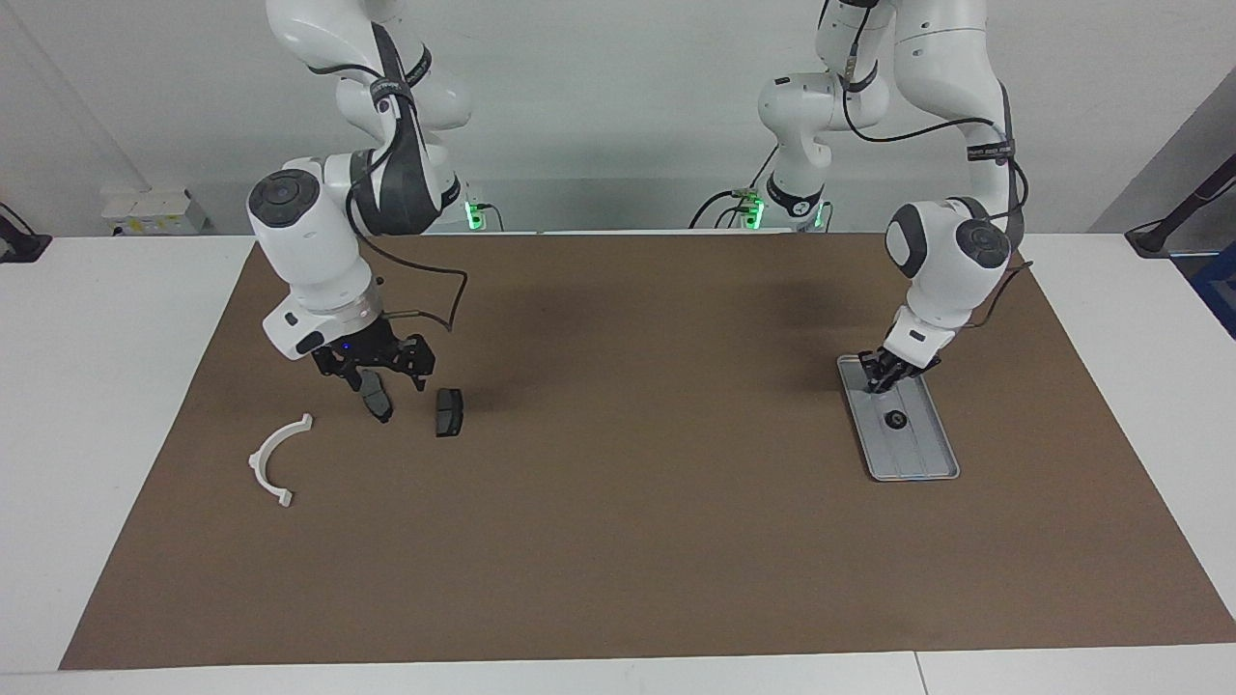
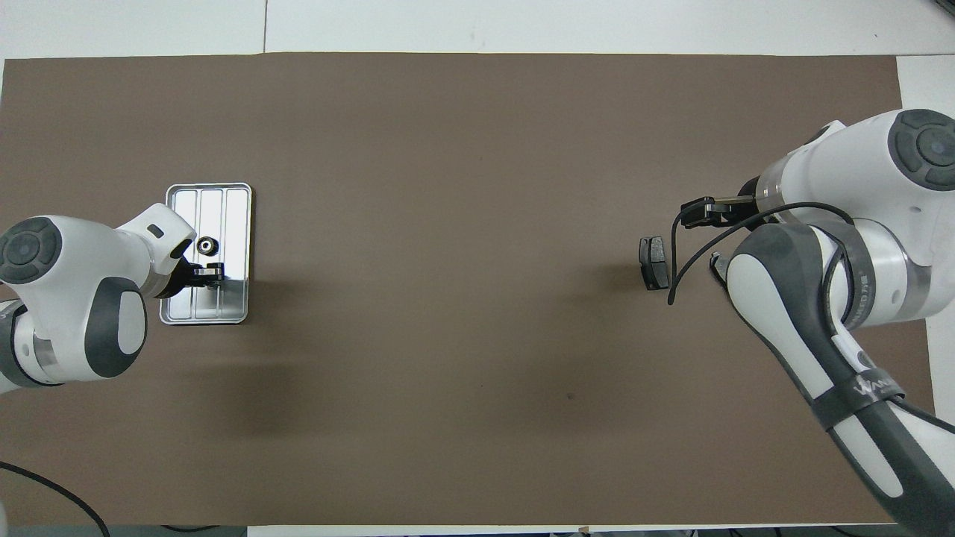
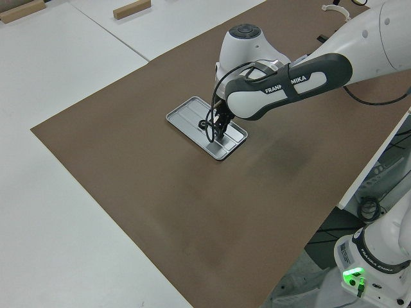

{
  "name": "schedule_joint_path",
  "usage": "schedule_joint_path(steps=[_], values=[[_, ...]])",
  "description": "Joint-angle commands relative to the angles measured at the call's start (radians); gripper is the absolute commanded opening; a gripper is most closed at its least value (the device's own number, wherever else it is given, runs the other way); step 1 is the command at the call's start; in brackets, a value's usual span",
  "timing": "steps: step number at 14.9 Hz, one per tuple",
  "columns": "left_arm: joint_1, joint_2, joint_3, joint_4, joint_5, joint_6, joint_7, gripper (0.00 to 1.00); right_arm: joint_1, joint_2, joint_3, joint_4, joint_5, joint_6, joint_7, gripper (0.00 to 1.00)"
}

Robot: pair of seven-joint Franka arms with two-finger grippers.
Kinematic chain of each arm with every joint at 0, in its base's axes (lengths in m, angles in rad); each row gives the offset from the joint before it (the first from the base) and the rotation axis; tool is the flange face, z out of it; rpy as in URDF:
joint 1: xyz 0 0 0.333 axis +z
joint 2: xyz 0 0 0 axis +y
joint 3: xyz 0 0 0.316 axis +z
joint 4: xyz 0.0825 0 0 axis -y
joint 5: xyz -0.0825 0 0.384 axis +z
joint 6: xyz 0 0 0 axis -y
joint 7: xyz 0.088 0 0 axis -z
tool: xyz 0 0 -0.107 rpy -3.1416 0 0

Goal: Place bearing gear from tray to pile
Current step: 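Carry the gear to the table center and release it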

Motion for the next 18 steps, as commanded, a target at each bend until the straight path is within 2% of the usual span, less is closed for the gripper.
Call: schedule_joint_path(steps=[1, 3, 6, 9, 12, 15, 18], values=[[-0.019, 0.028, 0.004, 0.157, -0.018, -0.150, -0.025, 0.00, 0.002, 0.004, -0.001, -0.002, 0.028, 0.015, 0.007, 1.00], [-0.078, 0.046, 0.003, 0.312, -0.027, -0.309, -0.125, 0.00, 0.000, 0.003, -0.001, -0.002, 0.028, 0.013, 0.007, 1.00], [-0.276, 0.080, 0.006, 0.451, -0.026, -0.385, -0.442, 0.00, 0.000, 0.003, -0.001, -0.002, 0.028, 0.013, 0.008, 1.00], [-0.452, 0.089, 0.007, 0.473, -0.015, -0.370, -0.674, 0.00, 0.000, 0.003, 0.001, -0.003, 0.028, 0.010, 0.007, 1.00], [-0.574, 0.103, 0.007, 0.470, 0.016, -0.338, -0.818, 0.00, 0.000, 0.003, -0.001, -0.003, 0.028, 0.012, 0.007, 1.00], [-0.651, 0.209, 0.009, 0.477, 0.055, -0.271, -0.938, 0.00, -0.003, 0.004, -0.001, -0.003, 0.028, 0.012, 0.007, 1.00], [-0.668, 0.281, 0.009, 0.476, 0.098, -0.183, -0.996, 0.00, -0.001, 0.003, -0.001, -0.005, 0.028, 0.010, 0.007, 1.00]])
